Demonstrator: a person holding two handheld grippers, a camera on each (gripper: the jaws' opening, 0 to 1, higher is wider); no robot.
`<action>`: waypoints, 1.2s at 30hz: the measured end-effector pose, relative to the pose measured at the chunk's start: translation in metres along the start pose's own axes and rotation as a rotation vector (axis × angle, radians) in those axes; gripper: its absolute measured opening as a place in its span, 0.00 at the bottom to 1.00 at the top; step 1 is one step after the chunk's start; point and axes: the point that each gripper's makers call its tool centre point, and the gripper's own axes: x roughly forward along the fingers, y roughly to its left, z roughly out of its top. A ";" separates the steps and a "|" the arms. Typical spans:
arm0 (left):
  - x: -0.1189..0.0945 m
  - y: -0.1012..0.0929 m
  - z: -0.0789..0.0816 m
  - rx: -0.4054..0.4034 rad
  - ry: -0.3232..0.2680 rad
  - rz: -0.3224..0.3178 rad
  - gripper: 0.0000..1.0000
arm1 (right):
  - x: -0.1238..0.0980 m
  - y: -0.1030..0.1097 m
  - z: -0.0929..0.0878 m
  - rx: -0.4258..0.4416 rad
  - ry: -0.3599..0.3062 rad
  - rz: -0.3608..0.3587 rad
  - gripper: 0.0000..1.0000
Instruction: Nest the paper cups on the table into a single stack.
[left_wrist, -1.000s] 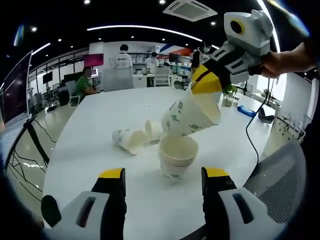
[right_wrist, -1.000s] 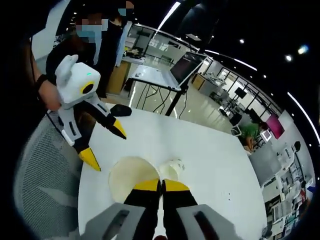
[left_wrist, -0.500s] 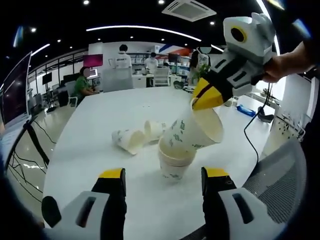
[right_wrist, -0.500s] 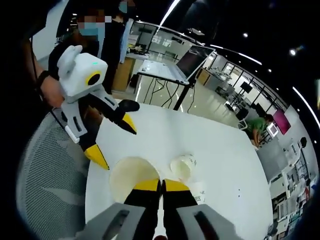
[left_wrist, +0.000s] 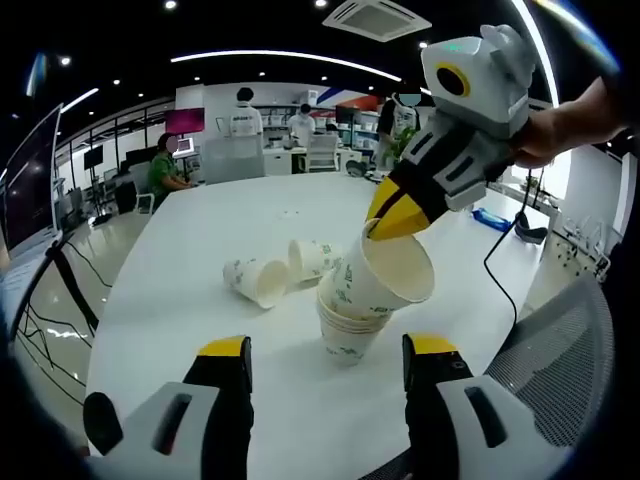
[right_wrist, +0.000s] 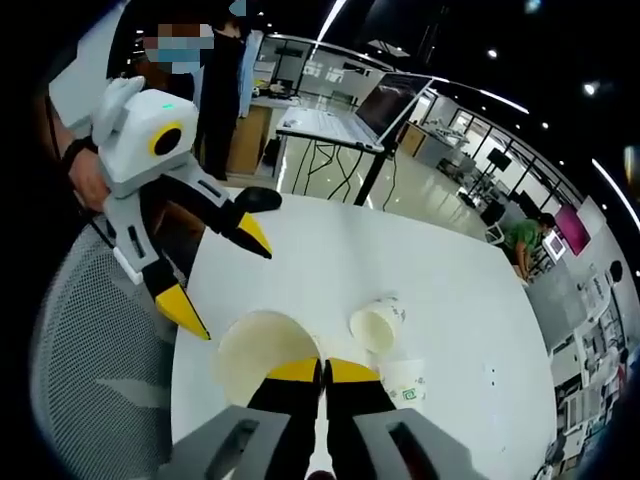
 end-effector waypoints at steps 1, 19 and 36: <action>0.000 0.000 0.000 -0.001 0.000 0.000 0.60 | 0.002 -0.001 -0.001 0.002 0.003 0.000 0.00; 0.000 0.000 0.000 -0.006 0.006 0.003 0.59 | 0.034 -0.004 -0.020 0.024 0.071 0.018 0.00; 0.002 0.002 -0.003 -0.005 0.014 0.003 0.59 | 0.041 -0.006 -0.031 0.042 0.092 0.024 0.02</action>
